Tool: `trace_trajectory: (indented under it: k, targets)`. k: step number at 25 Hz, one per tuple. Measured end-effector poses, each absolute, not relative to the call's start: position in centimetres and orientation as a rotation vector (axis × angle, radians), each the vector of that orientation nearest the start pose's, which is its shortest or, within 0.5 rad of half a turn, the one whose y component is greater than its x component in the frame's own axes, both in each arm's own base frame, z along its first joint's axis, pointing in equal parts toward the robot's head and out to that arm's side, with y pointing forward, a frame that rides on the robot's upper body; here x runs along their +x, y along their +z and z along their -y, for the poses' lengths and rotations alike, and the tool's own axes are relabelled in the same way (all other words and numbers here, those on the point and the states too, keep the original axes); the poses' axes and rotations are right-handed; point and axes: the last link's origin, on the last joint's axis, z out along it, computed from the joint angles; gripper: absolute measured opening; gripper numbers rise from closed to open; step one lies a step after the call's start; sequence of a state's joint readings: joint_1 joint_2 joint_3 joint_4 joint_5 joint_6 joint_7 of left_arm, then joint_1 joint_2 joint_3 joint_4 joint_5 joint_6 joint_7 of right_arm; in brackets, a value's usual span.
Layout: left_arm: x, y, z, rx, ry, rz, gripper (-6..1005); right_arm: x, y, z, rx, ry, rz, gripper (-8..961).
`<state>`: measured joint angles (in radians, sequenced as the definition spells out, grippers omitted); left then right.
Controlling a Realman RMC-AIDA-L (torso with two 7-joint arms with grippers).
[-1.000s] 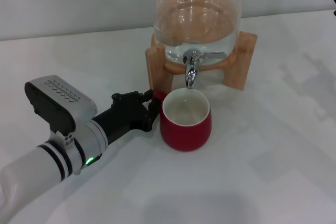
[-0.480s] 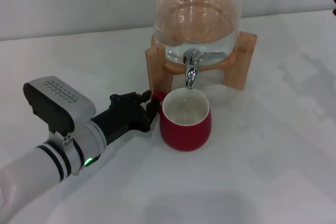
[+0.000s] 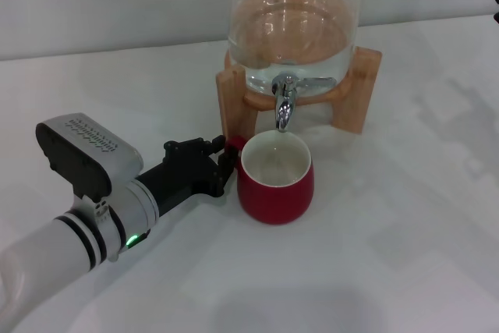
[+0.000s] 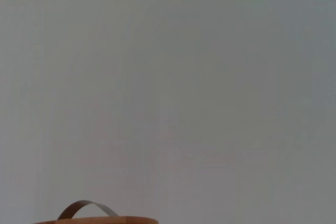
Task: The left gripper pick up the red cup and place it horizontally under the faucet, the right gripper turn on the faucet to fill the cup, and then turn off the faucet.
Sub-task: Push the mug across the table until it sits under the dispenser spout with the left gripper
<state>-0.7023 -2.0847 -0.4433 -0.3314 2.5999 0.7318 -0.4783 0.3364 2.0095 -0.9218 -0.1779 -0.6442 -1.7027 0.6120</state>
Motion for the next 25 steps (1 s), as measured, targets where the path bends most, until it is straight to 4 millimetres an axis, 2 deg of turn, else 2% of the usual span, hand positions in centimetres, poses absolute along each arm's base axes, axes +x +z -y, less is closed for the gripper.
trace_trajectory:
  k: [25]
  targets:
    - [-22.55, -14.43, -34.09, -2.426, -0.589, 0.590, 214, 31.41, 7.89, -28.87, -1.575, 1.218, -0.265, 781]
